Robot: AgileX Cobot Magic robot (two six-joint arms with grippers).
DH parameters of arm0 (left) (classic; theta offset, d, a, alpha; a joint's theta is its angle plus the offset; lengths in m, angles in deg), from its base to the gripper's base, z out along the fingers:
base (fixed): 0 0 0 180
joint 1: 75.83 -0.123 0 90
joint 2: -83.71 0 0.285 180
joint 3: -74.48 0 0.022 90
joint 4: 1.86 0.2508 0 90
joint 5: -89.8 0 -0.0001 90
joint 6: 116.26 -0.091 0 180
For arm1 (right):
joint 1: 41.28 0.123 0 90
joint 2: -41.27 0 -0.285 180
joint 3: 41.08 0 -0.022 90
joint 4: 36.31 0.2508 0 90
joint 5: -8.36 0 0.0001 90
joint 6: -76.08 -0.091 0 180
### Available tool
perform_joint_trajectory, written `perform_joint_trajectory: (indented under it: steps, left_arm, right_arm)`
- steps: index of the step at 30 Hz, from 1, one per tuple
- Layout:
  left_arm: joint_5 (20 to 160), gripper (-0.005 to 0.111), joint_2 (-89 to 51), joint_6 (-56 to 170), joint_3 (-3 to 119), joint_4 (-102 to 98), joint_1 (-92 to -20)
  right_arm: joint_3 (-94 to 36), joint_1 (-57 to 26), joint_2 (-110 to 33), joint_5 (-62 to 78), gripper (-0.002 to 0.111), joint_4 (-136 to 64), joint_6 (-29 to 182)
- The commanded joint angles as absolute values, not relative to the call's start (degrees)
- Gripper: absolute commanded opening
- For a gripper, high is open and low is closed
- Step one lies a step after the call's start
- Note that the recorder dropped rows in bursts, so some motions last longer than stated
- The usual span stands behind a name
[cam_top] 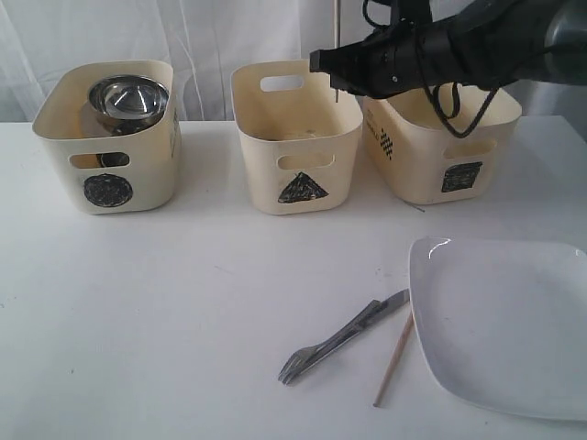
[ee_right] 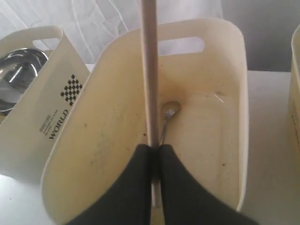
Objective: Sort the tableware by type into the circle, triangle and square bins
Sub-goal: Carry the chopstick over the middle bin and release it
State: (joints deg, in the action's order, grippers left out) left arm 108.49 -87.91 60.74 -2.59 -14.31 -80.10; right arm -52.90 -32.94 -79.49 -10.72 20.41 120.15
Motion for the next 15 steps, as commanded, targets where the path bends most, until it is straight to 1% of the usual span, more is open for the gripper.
perform_joint_trajectory:
  steps: [1,4,7,8,10,15]
  left_arm:
    - [110.1,0.0,-88.4,60.7,-2.7,-14.7,-79.7]
    - [110.1,0.0,-88.4,60.7,-2.7,-14.7,-79.7]
    - [110.1,0.0,-88.4,60.7,-2.7,-14.7,-79.7]
    - [110.1,0.0,-88.4,60.7,-2.7,-14.7,-79.7]
    - [110.1,0.0,-88.4,60.7,-2.7,-14.7,-79.7]
    - [110.1,0.0,-88.4,60.7,-2.7,-14.7,-79.7]
  right_arm:
    - [-54.7,-33.3,-82.8,-12.4,0.0,20.8,121.0]
    - [-54.7,-33.3,-84.0,-12.3,0.002,20.8,121.0]
    - [-54.7,-33.3,-84.4,-12.3,0.009,20.8,122.1]
    - [-54.7,-33.3,-84.5,-12.3,0.017,20.8,125.0]
    - [-54.7,-33.3,-84.5,-12.3,0.026,20.8,127.4]
    - [-54.7,-33.3,-83.4,-12.9,0.027,20.8,127.3]
